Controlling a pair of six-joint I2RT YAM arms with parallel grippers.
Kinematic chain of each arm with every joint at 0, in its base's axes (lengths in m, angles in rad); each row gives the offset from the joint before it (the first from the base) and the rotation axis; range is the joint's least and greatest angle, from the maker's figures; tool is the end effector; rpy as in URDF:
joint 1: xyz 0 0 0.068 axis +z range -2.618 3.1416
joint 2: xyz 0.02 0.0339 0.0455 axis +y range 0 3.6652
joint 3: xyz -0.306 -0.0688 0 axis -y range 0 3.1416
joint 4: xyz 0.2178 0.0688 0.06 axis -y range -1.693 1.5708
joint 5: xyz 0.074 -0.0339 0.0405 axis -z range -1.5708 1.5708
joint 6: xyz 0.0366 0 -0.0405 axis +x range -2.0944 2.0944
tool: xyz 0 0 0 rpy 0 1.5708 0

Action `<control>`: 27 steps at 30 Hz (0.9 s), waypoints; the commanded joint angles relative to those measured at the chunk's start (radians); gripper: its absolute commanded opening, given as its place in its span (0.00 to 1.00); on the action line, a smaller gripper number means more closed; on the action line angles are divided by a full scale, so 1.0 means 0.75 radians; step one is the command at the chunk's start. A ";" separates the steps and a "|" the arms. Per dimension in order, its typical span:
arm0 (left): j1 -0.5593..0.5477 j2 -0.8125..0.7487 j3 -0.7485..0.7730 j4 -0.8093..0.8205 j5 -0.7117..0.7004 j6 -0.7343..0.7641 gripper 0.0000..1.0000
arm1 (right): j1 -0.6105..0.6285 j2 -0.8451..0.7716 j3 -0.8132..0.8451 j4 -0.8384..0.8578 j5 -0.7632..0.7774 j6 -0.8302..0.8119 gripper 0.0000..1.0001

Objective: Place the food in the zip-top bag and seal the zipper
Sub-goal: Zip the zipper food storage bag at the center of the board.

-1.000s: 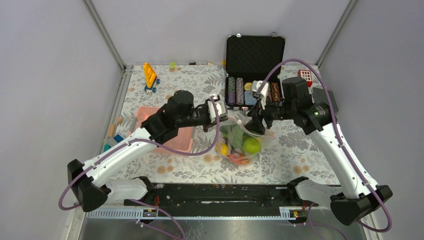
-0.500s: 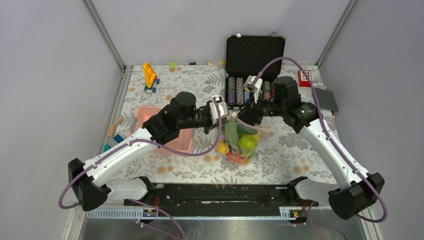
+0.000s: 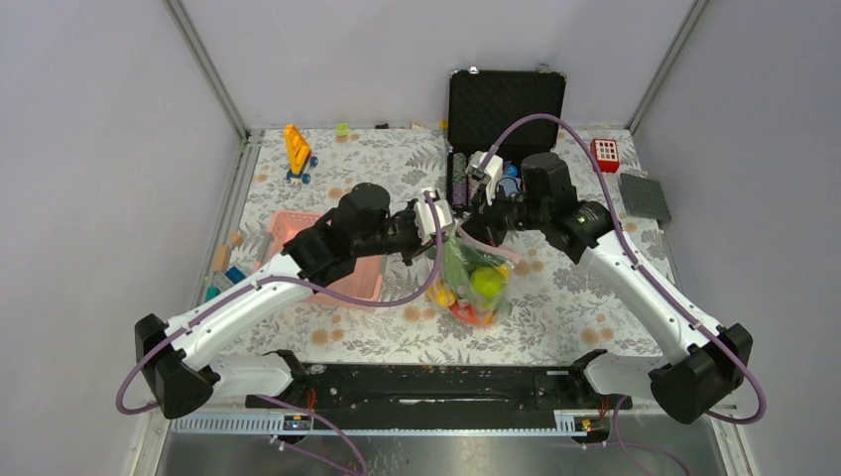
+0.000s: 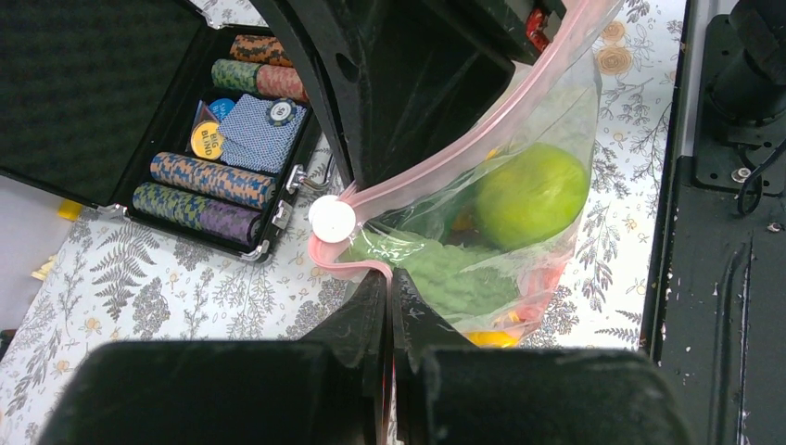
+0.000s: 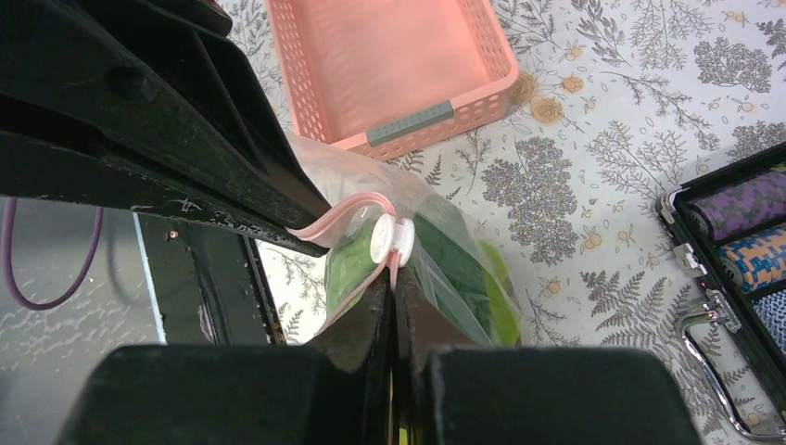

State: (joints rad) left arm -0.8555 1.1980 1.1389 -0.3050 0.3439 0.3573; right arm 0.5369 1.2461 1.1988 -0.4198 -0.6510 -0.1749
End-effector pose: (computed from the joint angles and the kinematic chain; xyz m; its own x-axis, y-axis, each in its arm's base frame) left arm 0.1421 -0.1824 0.4069 0.1020 0.3846 -0.9174 0.9411 0.2616 0.2143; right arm 0.1905 0.1392 0.4067 -0.2293 -0.2976 -0.9267 -0.9258 0.3605 0.1133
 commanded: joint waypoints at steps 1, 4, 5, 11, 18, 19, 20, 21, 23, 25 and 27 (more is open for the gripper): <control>-0.031 -0.055 0.061 0.218 0.036 -0.039 0.00 | 0.028 0.004 -0.028 -0.002 0.019 -0.004 0.00; -0.033 -0.042 0.068 0.197 0.038 -0.046 0.00 | 0.031 -0.021 -0.051 0.043 -0.051 0.005 0.00; -0.032 -0.039 0.064 0.192 0.041 -0.043 0.00 | 0.032 -0.033 -0.064 0.061 -0.086 0.009 0.00; -0.033 -0.076 0.033 0.184 0.047 -0.066 0.29 | 0.033 -0.084 -0.108 0.106 -0.236 -0.037 0.00; -0.033 -0.117 -0.012 0.167 0.066 -0.038 0.64 | 0.032 -0.116 -0.135 0.135 -0.367 -0.083 0.00; -0.034 -0.112 -0.012 0.164 0.056 -0.033 0.65 | 0.033 -0.115 -0.136 0.127 -0.384 -0.092 0.00; -0.034 -0.107 -0.012 0.160 0.045 -0.028 0.65 | 0.032 -0.114 -0.134 0.116 -0.402 -0.117 0.00; -0.034 -0.103 -0.013 0.160 0.028 -0.022 0.65 | 0.033 -0.116 -0.134 0.094 -0.419 -0.154 0.00; -0.034 -0.095 -0.014 0.162 -0.008 -0.011 0.65 | 0.032 -0.120 -0.136 0.030 -0.472 -0.242 0.00; -0.033 -0.087 -0.014 0.169 -0.038 -0.002 0.65 | 0.033 -0.121 -0.136 -0.013 -0.521 -0.309 0.00; -0.035 -0.081 -0.017 0.175 -0.036 0.013 0.66 | 0.032 -0.121 -0.132 -0.028 -0.552 -0.327 0.00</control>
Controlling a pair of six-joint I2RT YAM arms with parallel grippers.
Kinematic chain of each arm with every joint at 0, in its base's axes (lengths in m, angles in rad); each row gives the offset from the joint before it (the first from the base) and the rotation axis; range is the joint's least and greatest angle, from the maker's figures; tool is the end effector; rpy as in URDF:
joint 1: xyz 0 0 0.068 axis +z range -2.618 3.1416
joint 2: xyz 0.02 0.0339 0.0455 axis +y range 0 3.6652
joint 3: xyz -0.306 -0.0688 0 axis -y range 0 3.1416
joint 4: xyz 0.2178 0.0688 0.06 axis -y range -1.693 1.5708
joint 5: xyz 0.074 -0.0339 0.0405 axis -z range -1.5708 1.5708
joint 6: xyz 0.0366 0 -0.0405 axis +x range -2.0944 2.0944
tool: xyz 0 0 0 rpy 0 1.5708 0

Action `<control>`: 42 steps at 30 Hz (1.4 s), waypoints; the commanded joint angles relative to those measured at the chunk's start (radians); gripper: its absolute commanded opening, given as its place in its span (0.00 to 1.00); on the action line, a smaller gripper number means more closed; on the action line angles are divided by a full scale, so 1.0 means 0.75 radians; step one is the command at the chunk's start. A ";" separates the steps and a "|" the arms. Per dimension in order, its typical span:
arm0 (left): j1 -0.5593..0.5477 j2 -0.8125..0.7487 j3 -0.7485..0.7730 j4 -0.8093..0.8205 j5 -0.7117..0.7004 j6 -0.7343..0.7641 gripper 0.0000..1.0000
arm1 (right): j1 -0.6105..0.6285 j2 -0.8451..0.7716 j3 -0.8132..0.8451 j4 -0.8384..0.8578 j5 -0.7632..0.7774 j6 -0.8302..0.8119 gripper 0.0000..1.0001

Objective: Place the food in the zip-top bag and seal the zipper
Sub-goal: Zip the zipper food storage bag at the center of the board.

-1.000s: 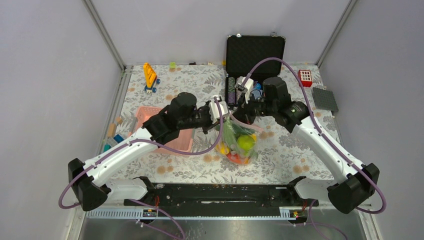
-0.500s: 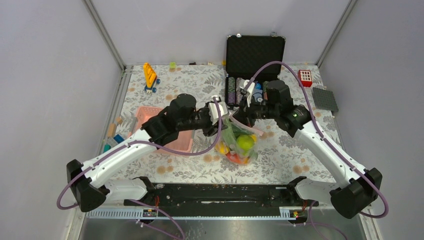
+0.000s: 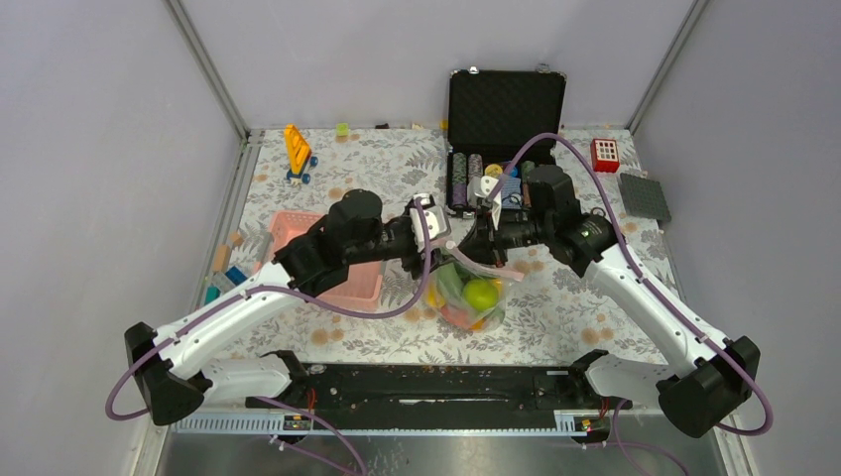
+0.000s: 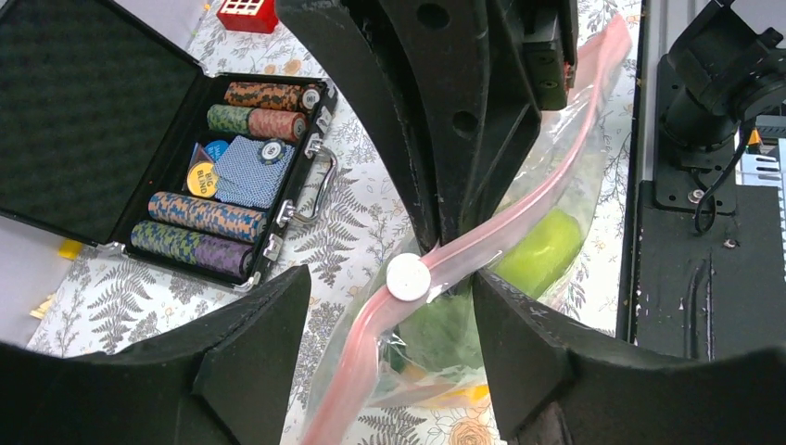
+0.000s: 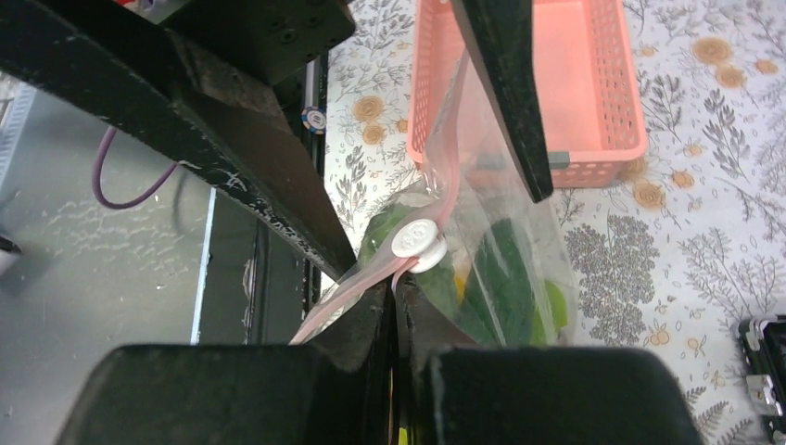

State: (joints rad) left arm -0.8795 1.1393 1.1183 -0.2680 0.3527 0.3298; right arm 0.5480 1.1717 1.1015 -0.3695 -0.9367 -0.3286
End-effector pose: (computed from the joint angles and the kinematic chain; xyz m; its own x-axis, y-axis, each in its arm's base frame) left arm 0.1273 -0.1736 0.4160 0.1306 0.3189 -0.9388 0.9426 0.2536 0.2173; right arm 0.1632 0.1341 0.3993 -0.0435 -0.2505 -0.9671 -0.9983 0.0476 0.0326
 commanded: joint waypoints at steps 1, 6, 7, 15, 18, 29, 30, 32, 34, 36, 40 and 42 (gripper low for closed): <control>-0.003 -0.002 0.011 0.117 -0.029 0.069 0.66 | 0.018 -0.018 0.002 -0.100 -0.173 -0.127 0.00; -0.001 -0.024 -0.017 0.011 0.159 0.263 0.66 | 0.018 -0.023 0.018 -0.058 -0.082 -0.063 0.00; -0.001 -0.028 -0.028 0.006 0.178 0.284 0.66 | 0.018 -0.028 0.021 -0.057 -0.086 -0.063 0.00; -0.003 0.048 0.057 -0.021 0.152 0.196 0.48 | 0.018 -0.036 0.062 -0.176 -0.186 -0.180 0.00; -0.001 0.089 0.101 -0.039 0.166 0.142 0.42 | 0.017 -0.012 0.089 -0.228 -0.187 -0.212 0.00; -0.003 0.139 0.163 -0.228 0.148 0.271 0.00 | 0.018 -0.105 0.102 -0.238 -0.135 -0.268 0.00; -0.003 0.133 0.158 -0.233 0.131 0.280 0.00 | 0.017 -0.114 0.102 -0.237 -0.113 -0.261 0.00; -0.003 0.114 0.147 -0.252 0.124 0.304 0.00 | 0.017 -0.129 0.102 -0.233 -0.061 -0.245 0.00; -0.002 0.091 0.131 -0.256 0.116 0.306 0.00 | 0.018 -0.146 0.099 -0.210 -0.008 -0.218 0.00; -0.001 0.063 0.119 -0.258 0.096 0.305 0.00 | 0.018 -0.163 0.103 -0.206 0.026 -0.212 0.00; -0.002 0.049 0.114 -0.270 0.062 0.276 0.26 | 0.017 -0.182 0.112 -0.213 0.028 -0.213 0.00; -0.003 0.063 0.138 -0.296 0.035 0.221 0.44 | 0.017 -0.182 0.125 -0.240 0.014 -0.231 0.00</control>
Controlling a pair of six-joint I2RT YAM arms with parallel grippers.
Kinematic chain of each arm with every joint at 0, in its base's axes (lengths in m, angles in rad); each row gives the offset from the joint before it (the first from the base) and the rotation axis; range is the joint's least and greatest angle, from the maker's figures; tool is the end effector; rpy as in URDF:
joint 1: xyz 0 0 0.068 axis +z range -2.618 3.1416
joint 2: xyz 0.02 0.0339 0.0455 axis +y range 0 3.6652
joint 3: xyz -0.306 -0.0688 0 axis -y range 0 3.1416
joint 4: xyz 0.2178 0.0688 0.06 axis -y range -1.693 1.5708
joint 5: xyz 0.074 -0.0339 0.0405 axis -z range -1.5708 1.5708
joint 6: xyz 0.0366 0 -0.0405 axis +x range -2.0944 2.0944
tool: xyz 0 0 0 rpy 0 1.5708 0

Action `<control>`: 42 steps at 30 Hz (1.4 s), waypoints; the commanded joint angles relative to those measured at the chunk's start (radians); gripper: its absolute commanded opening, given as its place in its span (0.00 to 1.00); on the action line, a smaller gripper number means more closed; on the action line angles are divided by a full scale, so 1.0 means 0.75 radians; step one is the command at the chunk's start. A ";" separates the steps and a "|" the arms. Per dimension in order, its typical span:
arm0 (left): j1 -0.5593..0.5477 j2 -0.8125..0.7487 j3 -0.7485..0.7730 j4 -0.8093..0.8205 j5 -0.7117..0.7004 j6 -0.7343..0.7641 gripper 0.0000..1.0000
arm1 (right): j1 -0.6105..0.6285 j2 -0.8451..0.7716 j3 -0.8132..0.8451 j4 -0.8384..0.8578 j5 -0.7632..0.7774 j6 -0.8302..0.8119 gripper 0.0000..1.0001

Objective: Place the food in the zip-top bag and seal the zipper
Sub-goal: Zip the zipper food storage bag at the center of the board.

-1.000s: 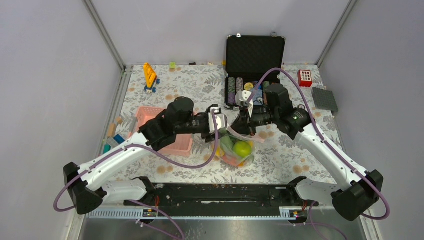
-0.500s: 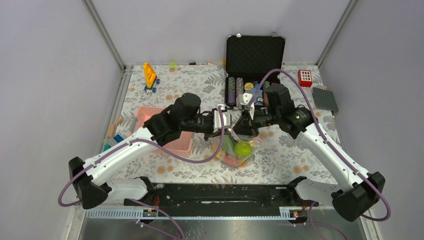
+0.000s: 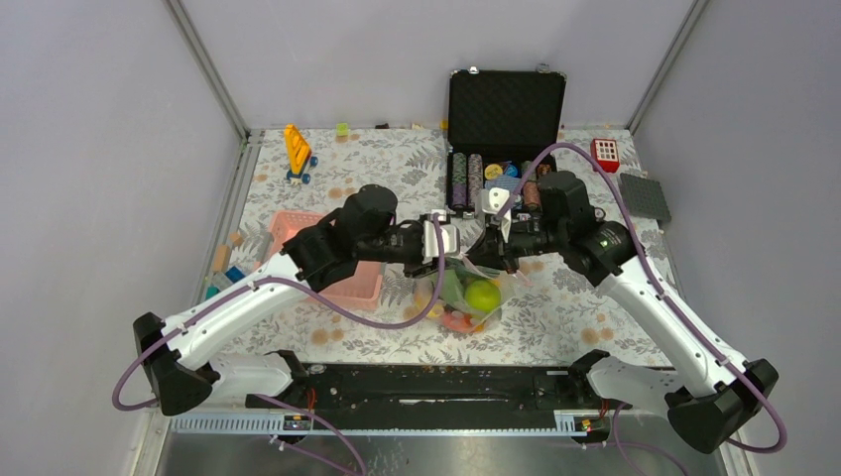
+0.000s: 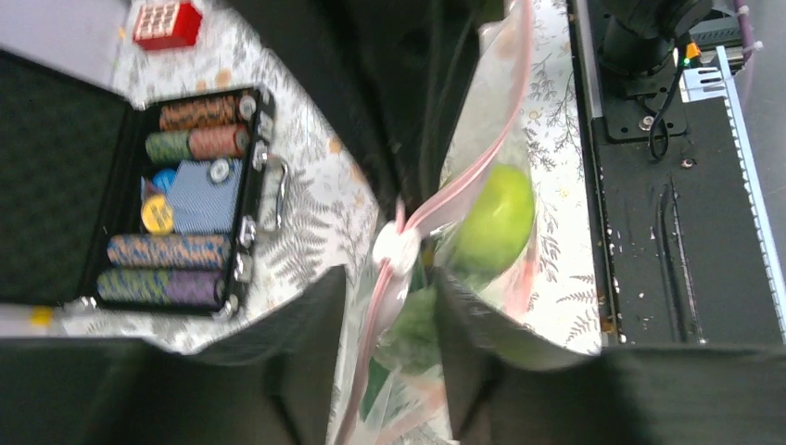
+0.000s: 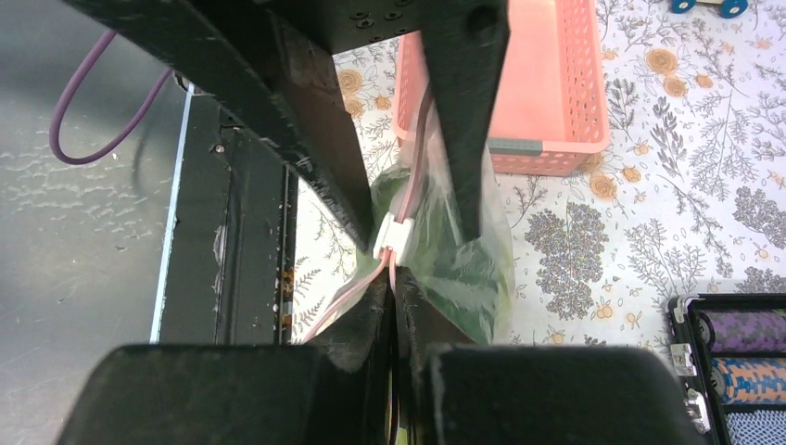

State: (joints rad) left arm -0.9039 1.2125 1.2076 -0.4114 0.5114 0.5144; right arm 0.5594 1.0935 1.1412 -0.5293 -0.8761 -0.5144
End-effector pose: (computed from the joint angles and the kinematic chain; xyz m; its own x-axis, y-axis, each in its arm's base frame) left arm 0.1267 -0.1900 0.4162 0.2556 0.3690 -0.8936 0.9606 0.0071 0.2777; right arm 0.1380 0.1196 0.4105 0.1093 -0.3032 -0.9466 -0.9913 0.0369 -0.1262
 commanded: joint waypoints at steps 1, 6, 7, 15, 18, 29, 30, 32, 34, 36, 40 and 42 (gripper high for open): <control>0.032 -0.027 0.041 -0.131 -0.180 -0.038 0.53 | 0.003 -0.076 0.076 -0.037 -0.071 0.011 0.00; 0.033 -0.031 0.040 -0.144 -0.129 -0.013 0.55 | 0.003 -0.070 0.081 -0.048 -0.079 0.008 0.00; 0.033 -0.036 0.029 -0.126 -0.127 -0.016 0.53 | 0.003 -0.065 0.087 -0.061 -0.081 -0.002 0.00; 0.033 -0.057 0.039 -0.040 -0.040 -0.130 0.49 | 0.003 -0.023 0.130 -0.121 -0.113 -0.032 0.00; 0.033 -0.058 0.062 -0.037 -0.005 -0.162 0.48 | 0.002 -0.020 0.139 -0.135 -0.128 -0.041 0.00; 0.033 -0.041 0.128 -0.058 0.094 -0.173 0.56 | 0.004 -0.012 0.157 -0.192 -0.142 -0.088 0.00; 0.033 -0.036 0.133 -0.063 0.094 -0.172 0.56 | 0.005 -0.013 0.156 -0.198 -0.141 -0.093 0.00; 0.034 -0.034 0.137 -0.068 0.098 -0.172 0.54 | 0.004 -0.013 0.157 -0.197 -0.143 -0.094 0.00; 0.035 -0.033 0.140 -0.069 0.106 -0.173 0.50 | 0.005 -0.011 0.157 -0.197 -0.141 -0.094 0.00; 0.035 -0.030 0.147 -0.074 0.121 -0.177 0.38 | 0.005 -0.008 0.160 -0.198 -0.143 -0.093 0.00; 0.034 -0.003 0.182 -0.131 0.187 -0.153 0.26 | 0.007 -0.005 0.165 -0.198 -0.139 -0.094 0.00; 0.032 0.016 0.188 -0.143 0.196 -0.148 0.26 | 0.006 -0.004 0.170 -0.196 -0.139 -0.092 0.00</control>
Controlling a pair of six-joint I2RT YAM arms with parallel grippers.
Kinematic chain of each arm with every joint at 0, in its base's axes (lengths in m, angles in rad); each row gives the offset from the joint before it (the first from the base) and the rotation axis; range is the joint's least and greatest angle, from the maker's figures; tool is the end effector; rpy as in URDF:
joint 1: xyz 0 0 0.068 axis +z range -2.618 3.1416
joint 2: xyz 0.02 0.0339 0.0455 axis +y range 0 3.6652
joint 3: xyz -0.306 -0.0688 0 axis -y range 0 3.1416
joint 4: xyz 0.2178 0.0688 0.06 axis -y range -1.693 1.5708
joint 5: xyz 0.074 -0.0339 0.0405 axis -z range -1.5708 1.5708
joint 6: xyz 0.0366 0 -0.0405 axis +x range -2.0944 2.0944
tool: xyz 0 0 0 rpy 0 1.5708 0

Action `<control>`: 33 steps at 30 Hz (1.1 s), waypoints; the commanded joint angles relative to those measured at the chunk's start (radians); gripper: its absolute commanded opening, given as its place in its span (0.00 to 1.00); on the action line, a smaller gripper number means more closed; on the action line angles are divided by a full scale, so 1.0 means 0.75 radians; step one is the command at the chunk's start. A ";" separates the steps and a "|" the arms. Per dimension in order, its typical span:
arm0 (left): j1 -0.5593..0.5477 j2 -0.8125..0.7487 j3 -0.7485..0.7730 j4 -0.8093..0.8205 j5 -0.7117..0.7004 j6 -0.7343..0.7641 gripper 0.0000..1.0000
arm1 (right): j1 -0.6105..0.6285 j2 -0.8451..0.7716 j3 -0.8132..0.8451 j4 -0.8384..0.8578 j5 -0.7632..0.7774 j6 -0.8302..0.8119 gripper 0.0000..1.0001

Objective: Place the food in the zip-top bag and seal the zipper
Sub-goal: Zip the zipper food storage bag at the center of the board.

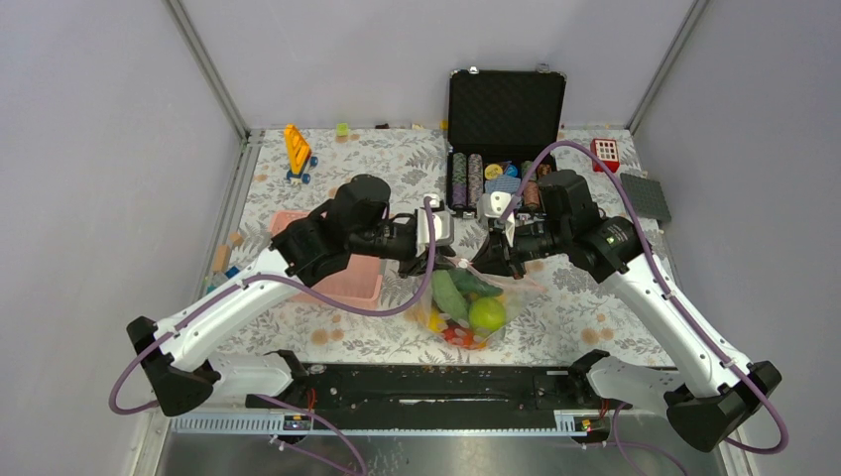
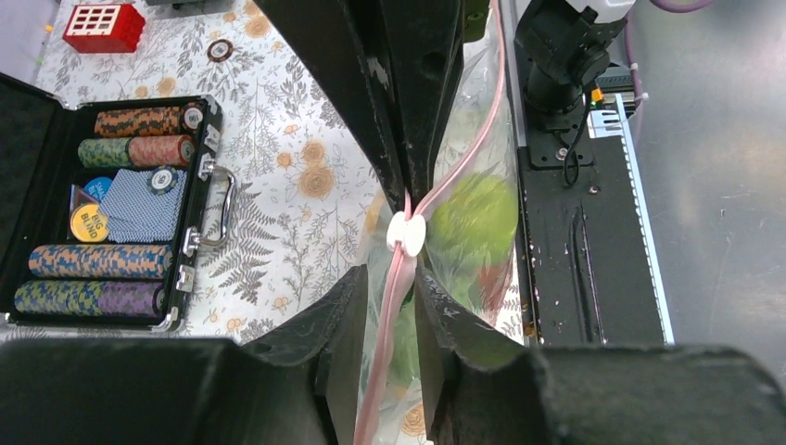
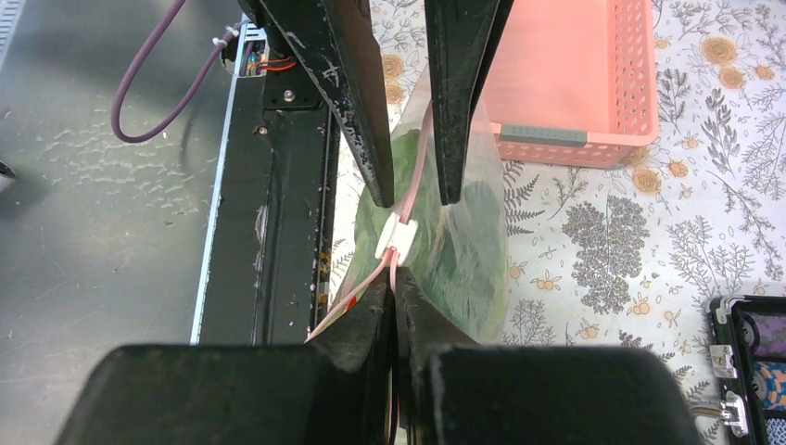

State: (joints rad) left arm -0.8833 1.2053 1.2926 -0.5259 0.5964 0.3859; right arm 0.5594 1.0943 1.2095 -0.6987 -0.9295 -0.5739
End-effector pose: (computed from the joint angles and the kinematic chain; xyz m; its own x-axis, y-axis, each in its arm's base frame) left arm 0.1217 -0.1806 0.4338 0.1125 0.3538 -0.9285 0.9928 -0.0012 0.1198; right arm 0.1278 0.1146 0.4172 0.0879 -0.3282 -0.9405 -0.9961 -0.0309 -0.0823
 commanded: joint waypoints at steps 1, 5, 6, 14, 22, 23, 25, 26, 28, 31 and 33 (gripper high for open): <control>0.005 0.037 0.081 0.000 0.077 0.022 0.26 | 0.005 -0.005 0.077 0.028 -0.066 -0.012 0.00; 0.005 0.069 0.117 -0.054 0.087 0.039 0.26 | 0.009 -0.007 0.077 0.028 -0.060 -0.010 0.00; 0.005 0.071 0.117 -0.059 0.096 0.048 0.26 | 0.009 -0.007 0.078 0.028 -0.061 -0.008 0.00; 0.005 0.072 0.112 -0.080 0.142 0.126 0.00 | 0.011 -0.013 0.077 0.029 -0.044 -0.006 0.00; 0.004 -0.005 0.020 0.001 0.087 0.145 0.00 | 0.011 -0.031 0.115 0.072 0.301 0.238 0.55; 0.005 -0.026 -0.006 0.034 0.055 0.135 0.00 | 0.011 -0.052 0.117 0.079 0.368 0.270 0.61; 0.004 -0.066 -0.068 0.099 0.003 0.121 0.00 | 0.010 -0.118 0.113 0.081 0.449 0.275 0.69; 0.005 -0.082 -0.085 0.132 -0.019 0.116 0.00 | 0.011 -0.155 0.105 0.093 0.466 0.262 0.72; 0.005 -0.102 -0.109 0.178 -0.054 0.089 0.00 | 0.010 -0.223 0.073 0.175 0.481 0.311 0.76; 0.005 -0.099 -0.108 0.210 -0.105 0.010 0.00 | 0.010 -0.247 0.062 0.222 0.350 0.331 0.77; 0.005 -0.091 -0.093 0.203 -0.113 -0.016 0.00 | 0.016 -0.214 0.073 0.228 0.256 0.304 0.77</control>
State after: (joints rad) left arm -0.8833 1.1530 1.2057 -0.4782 0.5690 0.4347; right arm 0.5632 0.9169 1.2465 -0.5991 -0.6487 -0.3660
